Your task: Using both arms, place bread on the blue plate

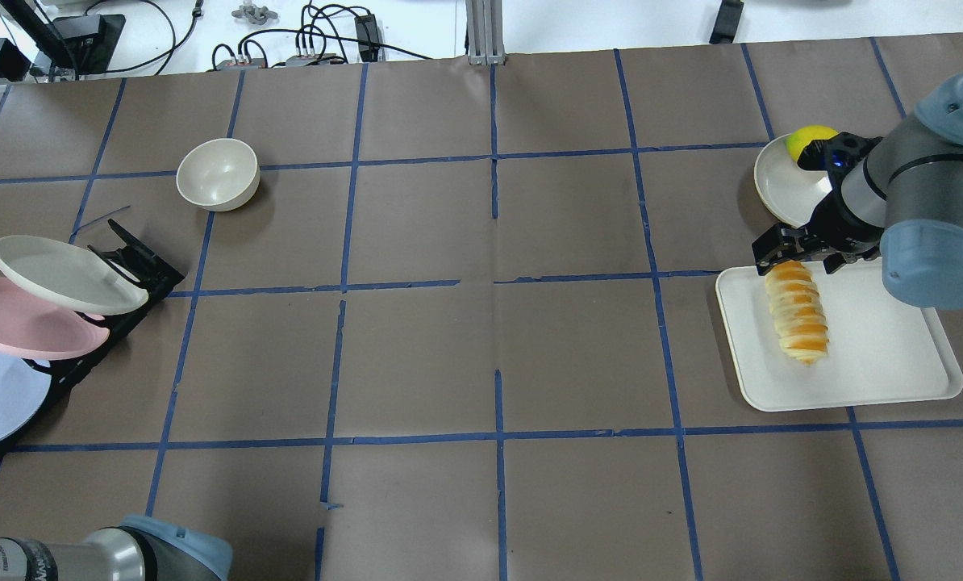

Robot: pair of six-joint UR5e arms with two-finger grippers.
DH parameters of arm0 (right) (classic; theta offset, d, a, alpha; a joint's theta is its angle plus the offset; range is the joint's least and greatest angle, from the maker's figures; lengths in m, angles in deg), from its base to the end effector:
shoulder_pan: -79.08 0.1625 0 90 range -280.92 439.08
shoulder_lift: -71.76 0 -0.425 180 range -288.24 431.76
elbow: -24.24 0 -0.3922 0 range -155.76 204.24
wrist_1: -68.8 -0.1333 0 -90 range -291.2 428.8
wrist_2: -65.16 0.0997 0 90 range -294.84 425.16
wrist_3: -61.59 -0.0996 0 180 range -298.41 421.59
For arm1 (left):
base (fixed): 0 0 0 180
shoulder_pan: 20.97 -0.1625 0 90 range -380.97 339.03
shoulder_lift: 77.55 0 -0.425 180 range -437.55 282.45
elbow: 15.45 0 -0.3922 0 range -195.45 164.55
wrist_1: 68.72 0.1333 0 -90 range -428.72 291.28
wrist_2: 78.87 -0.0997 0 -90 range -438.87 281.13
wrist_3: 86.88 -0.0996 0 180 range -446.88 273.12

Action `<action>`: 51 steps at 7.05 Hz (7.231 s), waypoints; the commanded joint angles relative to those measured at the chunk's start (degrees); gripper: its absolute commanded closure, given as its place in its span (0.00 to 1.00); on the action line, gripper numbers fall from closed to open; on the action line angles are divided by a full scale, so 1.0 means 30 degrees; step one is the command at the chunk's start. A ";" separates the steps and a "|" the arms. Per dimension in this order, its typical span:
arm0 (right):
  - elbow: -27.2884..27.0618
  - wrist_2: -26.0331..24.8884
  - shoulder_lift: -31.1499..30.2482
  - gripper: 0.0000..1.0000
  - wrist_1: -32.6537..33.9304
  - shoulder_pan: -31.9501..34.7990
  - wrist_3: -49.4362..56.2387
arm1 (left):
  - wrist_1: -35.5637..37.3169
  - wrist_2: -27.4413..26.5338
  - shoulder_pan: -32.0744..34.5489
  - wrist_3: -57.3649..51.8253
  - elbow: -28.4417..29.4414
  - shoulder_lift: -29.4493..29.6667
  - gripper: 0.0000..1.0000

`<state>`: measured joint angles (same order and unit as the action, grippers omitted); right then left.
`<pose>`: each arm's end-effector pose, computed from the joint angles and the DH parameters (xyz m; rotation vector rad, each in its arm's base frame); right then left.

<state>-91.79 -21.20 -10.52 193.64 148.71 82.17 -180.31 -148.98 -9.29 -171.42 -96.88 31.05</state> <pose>-0.0378 -0.5031 0.2683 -0.0066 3.0881 -0.0618 0.5122 -0.2766 0.3650 -0.0118 -2.5312 0.3317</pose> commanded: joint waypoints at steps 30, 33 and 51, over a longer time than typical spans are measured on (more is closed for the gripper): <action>-0.0351 0.1625 -0.6407 0.91 -0.5272 -0.0419 -0.0912 | -0.1678 -0.0330 0.3929 0.4357 0.2447 0.1396 0.97; 0.0239 0.1310 -0.7285 0.90 -0.5958 0.0899 -0.1116 | -0.1562 -0.0214 0.5476 0.6960 0.2388 0.0922 0.98; 0.6597 -0.0390 -0.3396 0.90 -0.9270 0.6820 -0.7240 | 2.0579 0.7404 2.2938 2.5957 -0.5991 0.1679 0.98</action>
<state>-71.50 -22.33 -21.34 164.44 168.95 60.20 -121.84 -127.50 57.05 -93.43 -114.77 34.53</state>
